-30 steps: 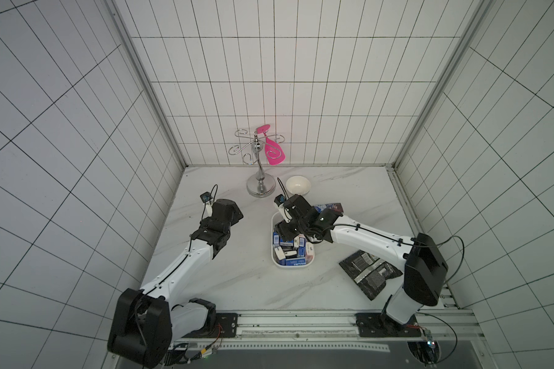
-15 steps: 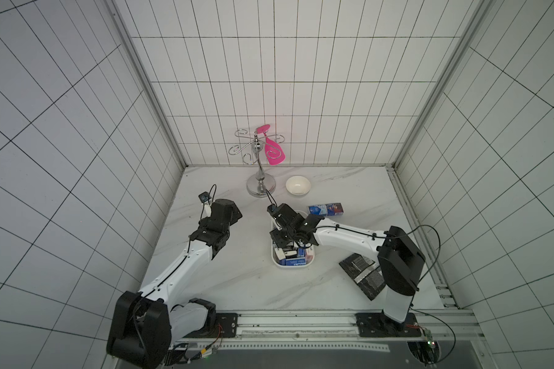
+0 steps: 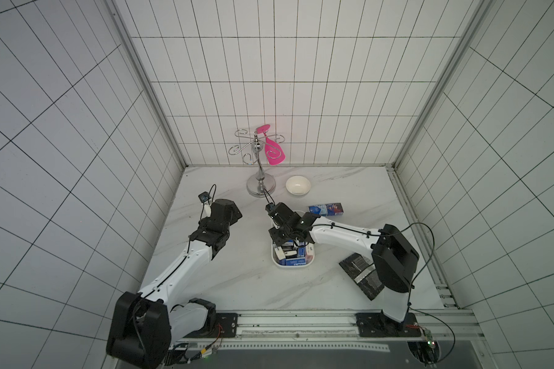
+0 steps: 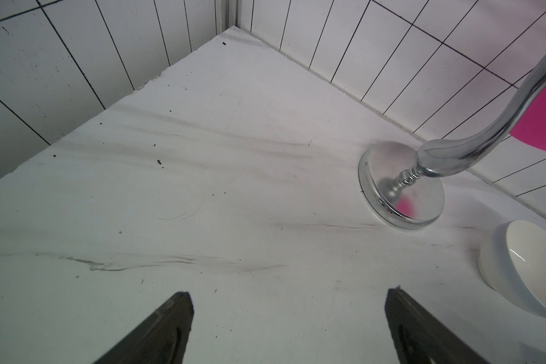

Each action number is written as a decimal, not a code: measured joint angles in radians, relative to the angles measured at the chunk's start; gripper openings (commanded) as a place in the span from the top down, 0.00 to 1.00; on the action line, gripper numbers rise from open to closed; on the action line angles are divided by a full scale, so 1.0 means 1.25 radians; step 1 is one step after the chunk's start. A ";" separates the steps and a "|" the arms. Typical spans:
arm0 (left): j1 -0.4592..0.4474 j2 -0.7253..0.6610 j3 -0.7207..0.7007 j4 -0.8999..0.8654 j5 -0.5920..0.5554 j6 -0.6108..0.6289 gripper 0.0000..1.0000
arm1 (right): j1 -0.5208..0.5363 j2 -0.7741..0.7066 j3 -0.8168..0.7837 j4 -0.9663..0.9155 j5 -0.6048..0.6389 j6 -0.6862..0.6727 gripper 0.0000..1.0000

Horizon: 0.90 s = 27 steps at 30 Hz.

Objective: Take the pocket tissues out of the storage box
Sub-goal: Pick up the pocket tissues from the storage box.

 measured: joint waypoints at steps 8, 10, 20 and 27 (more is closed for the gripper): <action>0.000 -0.003 0.000 0.000 0.001 -0.002 0.01 | -0.002 0.001 0.000 0.000 0.003 0.019 0.68; 0.000 -0.003 0.000 -0.001 0.001 -0.002 0.01 | -0.003 0.001 0.000 -0.002 0.003 0.024 0.68; 0.000 -0.009 0.000 -0.001 0.006 -0.002 0.01 | -0.008 0.001 0.000 -0.022 0.019 0.038 0.57; 0.000 -0.010 0.000 -0.001 0.014 -0.002 0.01 | -0.008 0.001 0.000 -0.027 0.025 0.044 0.54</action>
